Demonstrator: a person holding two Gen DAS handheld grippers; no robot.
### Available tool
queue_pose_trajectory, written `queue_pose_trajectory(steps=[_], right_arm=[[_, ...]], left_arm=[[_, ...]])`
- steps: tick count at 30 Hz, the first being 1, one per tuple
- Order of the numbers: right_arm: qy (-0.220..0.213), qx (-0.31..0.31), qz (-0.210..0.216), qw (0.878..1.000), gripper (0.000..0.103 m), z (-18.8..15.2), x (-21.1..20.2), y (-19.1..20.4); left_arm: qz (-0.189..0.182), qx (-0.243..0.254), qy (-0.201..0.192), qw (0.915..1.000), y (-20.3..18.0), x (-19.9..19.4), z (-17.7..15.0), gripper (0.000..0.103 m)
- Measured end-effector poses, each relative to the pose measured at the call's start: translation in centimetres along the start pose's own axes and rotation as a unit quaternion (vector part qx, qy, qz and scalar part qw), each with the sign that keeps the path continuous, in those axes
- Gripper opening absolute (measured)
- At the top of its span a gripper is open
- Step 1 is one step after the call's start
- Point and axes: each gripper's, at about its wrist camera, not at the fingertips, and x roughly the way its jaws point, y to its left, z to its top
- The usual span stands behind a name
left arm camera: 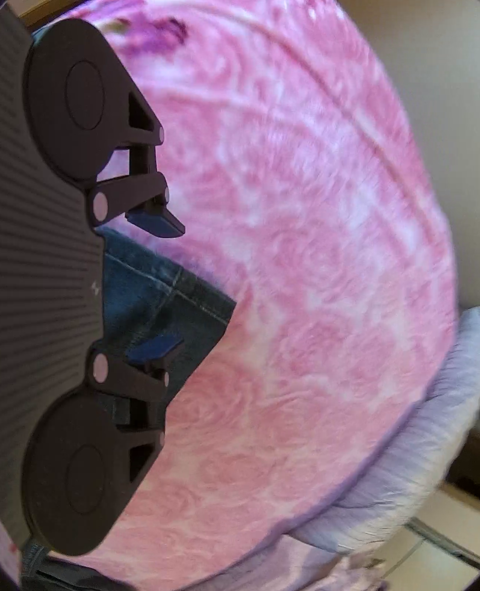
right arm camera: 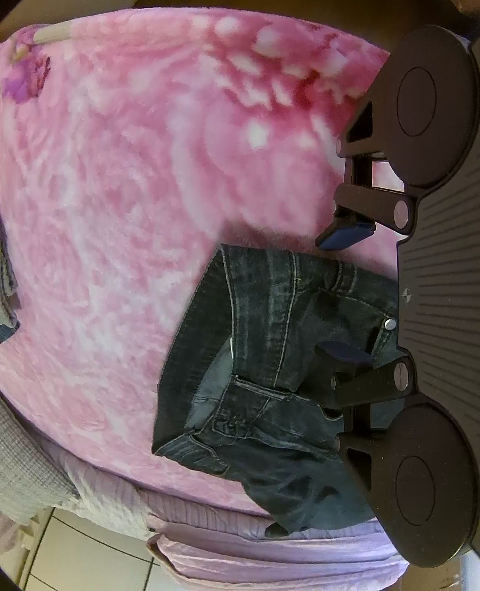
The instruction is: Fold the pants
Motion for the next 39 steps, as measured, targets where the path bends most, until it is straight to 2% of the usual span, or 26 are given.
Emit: queue_pose_trajectory(steps=[2,3,4,6,7,8,10,12,15,17,19,20,22,23,25,27,28,30,31,32,33,34,35,39], right_arm=[[-0.004,0.009,0.007,1.000,0.052,-0.1,0.1,-0.1],[-0.007,0.014,0.010,1.000,0.052,-0.3,0.2,-0.1],[-0.009,0.017,0.014,1.000,0.051,-0.3,0.3,-0.1],[-0.019,0.016,0.014,1.000,0.015,-0.5,0.2,0.2],[-0.019,0.008,0.003,1.000,0.002,-0.4,0.3,0.4],[-0.019,-0.002,-0.010,1.000,0.002,-0.2,0.1,0.6],[-0.029,-0.010,0.002,1.000,0.001,0.3,-0.6,1.2],[-0.047,-0.027,0.021,0.998,0.001,1.4,-2.0,2.8],[-0.078,-0.045,0.090,0.992,0.000,4.0,-5.1,5.7],[-0.098,-0.063,0.114,0.987,0.000,5.6,-7.4,6.9],[-0.104,-0.084,0.129,0.983,0.000,6.7,-9.4,6.9],[-0.098,-0.093,0.123,0.983,0.000,6.8,-10.1,6.6],[-0.077,-0.103,0.093,0.987,0.000,6.2,-10.5,5.6],[-0.063,-0.103,0.076,0.990,0.000,5.6,-10.3,4.7],[-0.038,-0.097,0.038,0.994,0.000,4.1,-9.6,2.5],[-0.028,-0.081,-0.037,0.996,0.000,2.8,-8.3,0.0],[-0.021,-0.060,-0.062,0.996,0.000,2.4,-7.8,-1.3],[-0.009,-0.017,-0.072,0.997,0.001,1.9,-7.1,-3.0],[-0.004,-0.006,-0.063,0.998,0.004,1.7,-7.0,-3.4],[-0.001,-0.005,-0.052,0.999,0.014,1.3,-6.8,-3.3],[0.003,-0.009,-0.042,0.999,0.024,1.0,-6.5,-2.9],[0.005,-0.015,-0.030,0.999,0.045,0.6,-6.2,-2.4],[0.003,-0.020,-0.020,1.000,0.051,0.4,-5.8,-1.7],[0.001,-0.032,0.014,0.999,0.050,-0.7,-3.8,-0.3]], left_arm=[[-0.006,0.006,0.015,0.9999,-0.2,1.0,0.3,0.040],[-0.010,0.011,0.016,0.9997,-0.4,1.3,0.3,0.023],[-0.017,0.019,0.016,0.9995,-0.5,1.2,0.2,0.015],[-0.030,0.032,0.008,0.9990,-0.4,0.3,0.1,0.012],[-0.036,0.038,0.001,0.9986,-0.3,-0.5,0.0,0.011],[-0.047,0.043,-0.008,0.9979,-0.2,-1.4,0.1,0.010],[-0.069,0.046,-0.027,0.9962,0.0,-3.2,0.7,0.009],[-0.112,0.040,-0.060,0.9911,0.5,-6.0,2.0,0.009],[-0.198,0.038,-0.130,0.9707,1.4,-11.1,3.5,0.009],[-0.223,0.046,-0.160,0.9607,2.4,-13.9,3.5,0.009],[-0.211,0.071,-0.148,0.9637,3.3,-15.1,2.1,0.010],[-0.195,0.090,-0.138,0.9669,3.6,-15.2,0.9,0.010],[-0.139,0.109,-0.109,0.9782,4.5,-14.1,-2.1,0.011],[-0.114,0.105,-0.090,0.9838,5.4,-13.2,-3.6,0.012],[-0.044,0.075,-0.049,0.9949,7.8,-10.9,-6.7,0.023],[0.023,0.035,-0.019,0.9989,10.4,-9.1,-9.2,0.020],[0.038,0.011,-0.008,0.9992,11.3,-8.6,-9.9,0.020],[0.030,-0.042,0.003,0.9987,12.7,-8.5,-11.2,0.023],[0.018,-0.057,0.000,0.9982,12.9,-8.8,-11.7,0.032],[0.010,-0.065,-0.006,0.9978,12.8,-9.2,-12.0,0.038],[0.002,-0.071,-0.008,0.9975,12.6,-9.4,-12.3,0.051],[-0.007,-0.077,-0.008,0.9970,12.3,-9.6,-12.5,0.053],[-0.016,-0.085,-0.008,0.9963,12.1,-9.6,-12.8,0.052],[-0.050,-0.126,-0.013,0.9907,11.4,-9.3,-13.6,0.052]])
